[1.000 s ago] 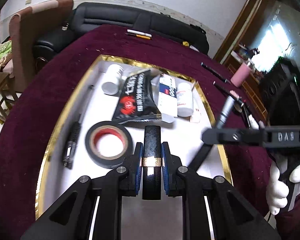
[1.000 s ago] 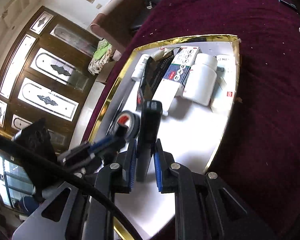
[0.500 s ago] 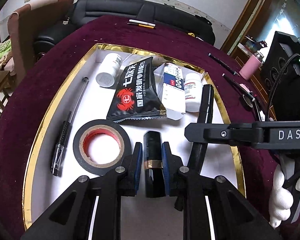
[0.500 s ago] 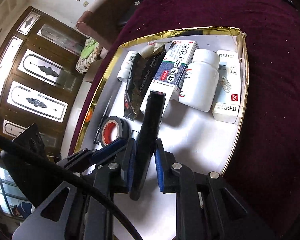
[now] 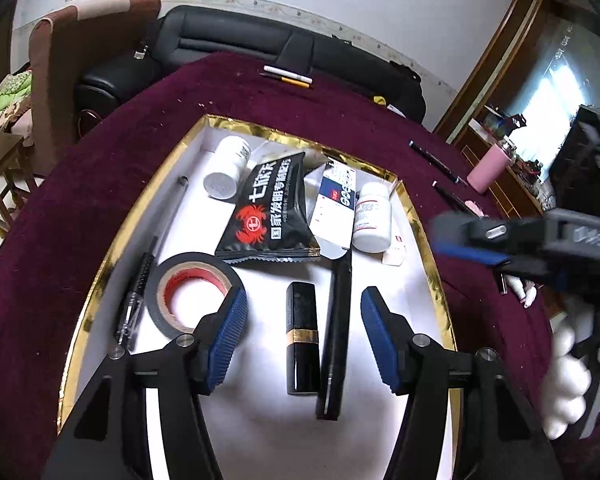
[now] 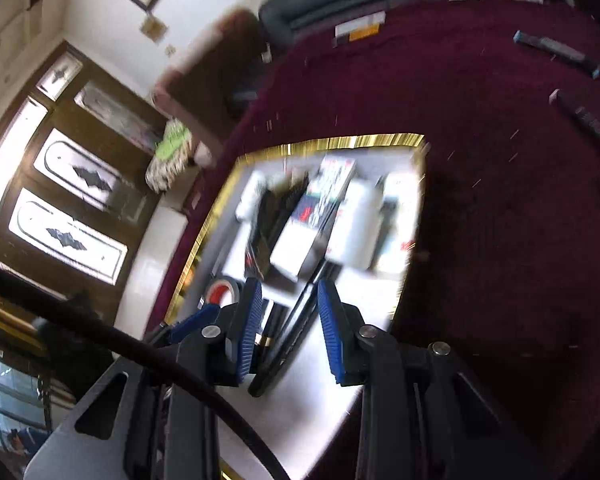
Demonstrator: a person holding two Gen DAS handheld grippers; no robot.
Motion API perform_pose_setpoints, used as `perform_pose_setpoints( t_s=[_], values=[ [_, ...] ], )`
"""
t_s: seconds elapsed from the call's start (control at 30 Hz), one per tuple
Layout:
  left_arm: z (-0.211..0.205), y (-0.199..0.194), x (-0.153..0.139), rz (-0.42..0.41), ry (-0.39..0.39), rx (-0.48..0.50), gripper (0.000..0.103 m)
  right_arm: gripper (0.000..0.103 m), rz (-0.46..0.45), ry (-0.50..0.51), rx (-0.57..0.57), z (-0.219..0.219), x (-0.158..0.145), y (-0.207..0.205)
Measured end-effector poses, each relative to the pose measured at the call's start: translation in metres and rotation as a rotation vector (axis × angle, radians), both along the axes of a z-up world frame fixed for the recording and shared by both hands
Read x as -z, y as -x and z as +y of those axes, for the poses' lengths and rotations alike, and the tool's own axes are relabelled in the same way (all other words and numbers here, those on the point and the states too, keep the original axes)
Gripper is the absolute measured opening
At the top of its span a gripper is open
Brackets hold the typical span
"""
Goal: Organize objects
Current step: 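Grasp a black white-capped marker with the right gripper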
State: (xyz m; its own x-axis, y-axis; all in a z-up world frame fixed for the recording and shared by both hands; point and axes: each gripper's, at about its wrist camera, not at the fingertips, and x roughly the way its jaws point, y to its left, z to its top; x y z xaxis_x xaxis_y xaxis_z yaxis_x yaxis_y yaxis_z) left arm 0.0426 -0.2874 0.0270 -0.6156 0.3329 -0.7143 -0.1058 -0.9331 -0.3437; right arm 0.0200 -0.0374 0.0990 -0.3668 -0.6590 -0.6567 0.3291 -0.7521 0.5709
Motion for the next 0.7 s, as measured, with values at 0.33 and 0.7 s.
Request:
perform_pose_setpoints(
  t_s=[0.33,0.7],
  values=[
    [0.01,-0.052,-0.044,0.225,-0.068,-0.08,0.054,0.073,0.63,-0.29,0.361,0.096,-0.123,-0.092],
    [0.125,-0.071,-0.072,0.317,-0.045,0.275,0.084,0.077,0.121,-0.119,0.406,0.213,-0.024,0.011]
  ],
)
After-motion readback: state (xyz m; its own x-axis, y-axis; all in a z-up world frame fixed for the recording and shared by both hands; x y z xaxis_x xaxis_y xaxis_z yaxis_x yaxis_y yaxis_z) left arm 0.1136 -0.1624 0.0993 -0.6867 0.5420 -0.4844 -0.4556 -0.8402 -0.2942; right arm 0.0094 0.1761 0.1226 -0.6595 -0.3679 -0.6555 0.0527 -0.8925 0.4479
